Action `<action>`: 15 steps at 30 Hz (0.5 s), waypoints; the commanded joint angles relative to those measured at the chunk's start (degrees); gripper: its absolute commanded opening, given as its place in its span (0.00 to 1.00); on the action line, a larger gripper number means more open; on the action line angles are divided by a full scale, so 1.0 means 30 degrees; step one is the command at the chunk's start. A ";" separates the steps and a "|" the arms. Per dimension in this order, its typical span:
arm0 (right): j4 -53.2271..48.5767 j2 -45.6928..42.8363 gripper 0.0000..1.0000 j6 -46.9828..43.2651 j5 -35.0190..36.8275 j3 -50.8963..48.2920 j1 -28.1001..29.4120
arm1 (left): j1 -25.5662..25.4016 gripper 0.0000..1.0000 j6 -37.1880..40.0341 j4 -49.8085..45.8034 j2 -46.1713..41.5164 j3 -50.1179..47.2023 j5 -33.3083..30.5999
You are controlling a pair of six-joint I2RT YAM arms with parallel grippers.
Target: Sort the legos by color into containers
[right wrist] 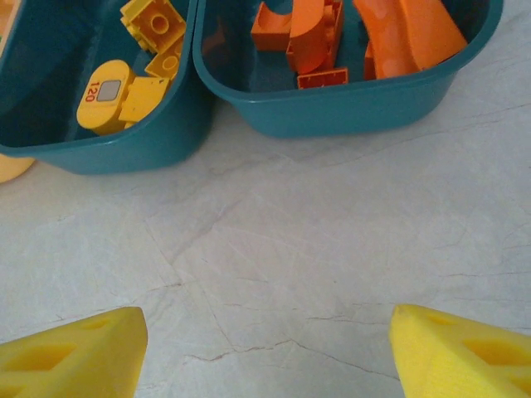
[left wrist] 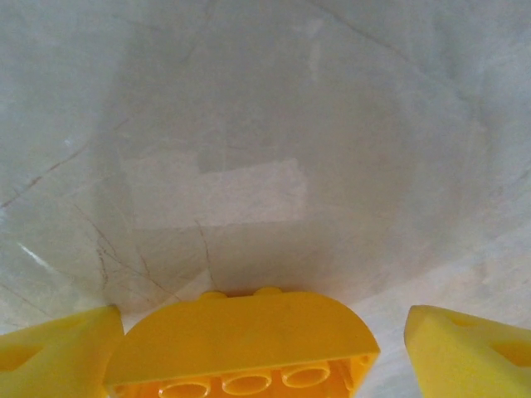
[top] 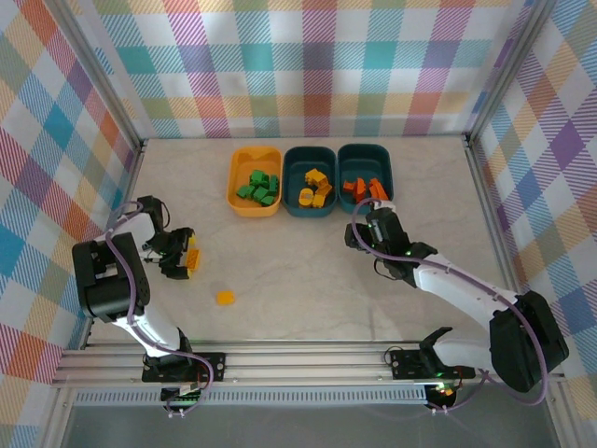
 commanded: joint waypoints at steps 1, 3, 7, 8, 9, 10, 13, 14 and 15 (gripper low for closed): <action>0.0754 -0.0416 0.77 0.0244 0.0676 -0.0270 0.0093 | -0.0582 0.87 0.0083 -0.0354 0.0596 -0.0076 0.0157; 0.0779 -0.0298 0.77 0.0261 0.0665 -0.0247 0.0093 | -0.0879 0.87 0.0282 -0.0444 0.0969 0.0133 0.0184; 0.0781 -0.0137 0.76 0.0334 0.0714 -0.0358 0.0093 | -0.1076 0.78 0.0440 -0.0233 0.1241 0.0061 0.0215; 0.0777 -0.0166 0.76 0.0334 0.0727 -0.0372 0.0091 | -0.1084 0.77 0.0414 -0.0097 0.1193 -0.0054 0.0204; 0.0783 -0.0167 0.76 0.0312 0.0719 -0.0388 0.0091 | -0.1085 0.75 0.0413 0.0094 0.1115 -0.0164 0.0258; 0.0799 -0.0196 0.76 0.0305 0.0748 -0.0378 0.0091 | -0.1092 0.73 0.0388 0.0184 0.0995 -0.0258 0.0267; 0.0869 -0.0084 0.76 0.0286 0.0750 -0.0417 0.0091 | -0.1193 0.71 0.0413 0.0229 0.0525 -0.0302 0.0160; 0.0858 -0.0037 0.76 0.0305 0.0721 -0.0371 0.0091 | -0.1294 0.71 0.0426 0.0228 0.0263 -0.0267 0.0129; 0.0893 0.0030 0.76 0.0290 0.0697 -0.0382 0.0091 | -0.1389 0.69 0.0460 0.0256 -0.0073 -0.0249 0.0034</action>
